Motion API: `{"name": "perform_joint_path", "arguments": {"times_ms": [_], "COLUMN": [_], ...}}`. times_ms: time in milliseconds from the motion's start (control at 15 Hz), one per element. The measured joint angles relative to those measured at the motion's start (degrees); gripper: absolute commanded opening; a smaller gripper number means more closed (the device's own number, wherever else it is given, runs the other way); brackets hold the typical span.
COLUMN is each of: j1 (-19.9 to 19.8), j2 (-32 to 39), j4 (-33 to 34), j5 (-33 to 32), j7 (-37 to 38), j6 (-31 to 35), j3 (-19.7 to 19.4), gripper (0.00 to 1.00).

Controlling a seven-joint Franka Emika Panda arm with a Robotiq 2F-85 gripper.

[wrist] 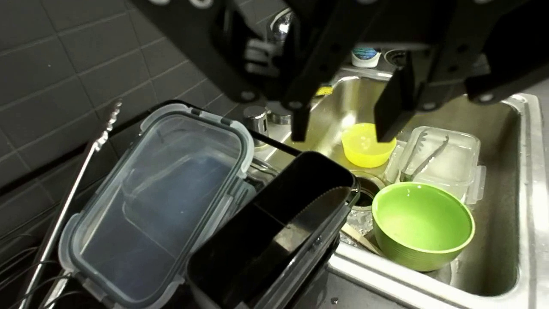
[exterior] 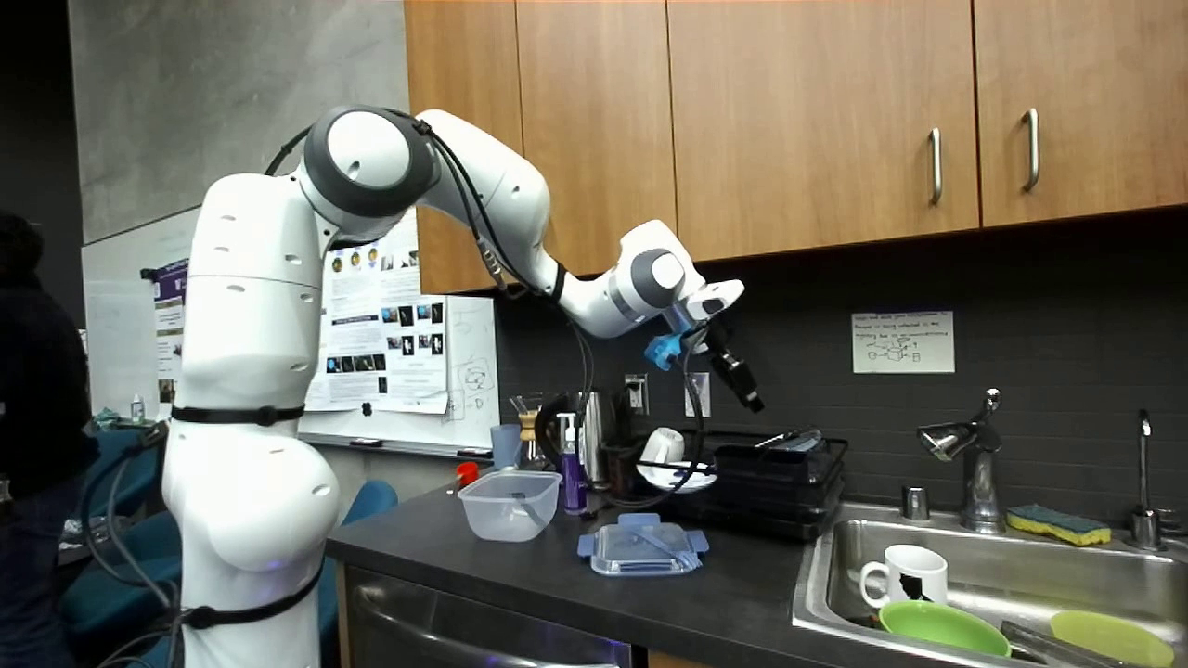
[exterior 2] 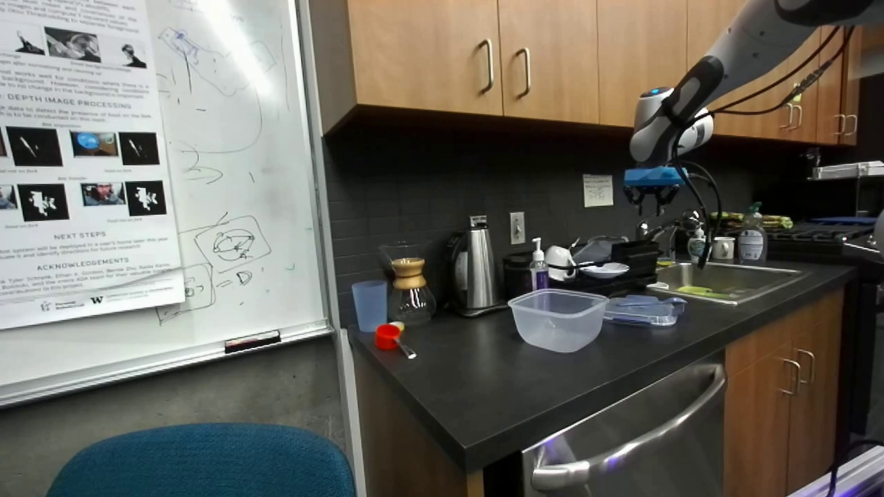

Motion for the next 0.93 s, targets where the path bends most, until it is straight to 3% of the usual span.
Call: {"name": "perform_joint_path", "arguments": {"times_ms": [267,667,933], "j1": [-1.05,-2.11,-2.28], "j2": [1.38,3.53,4.47], "j4": [-0.27,-0.31,-0.47], "j5": [0.04,0.90,7.55], "j7": [0.08,-0.09,-4.16], "j6": [-0.11,-0.08,0.24], "j3": [-0.09,-0.23,0.07], "gripper": [1.00,0.98,0.99]}}
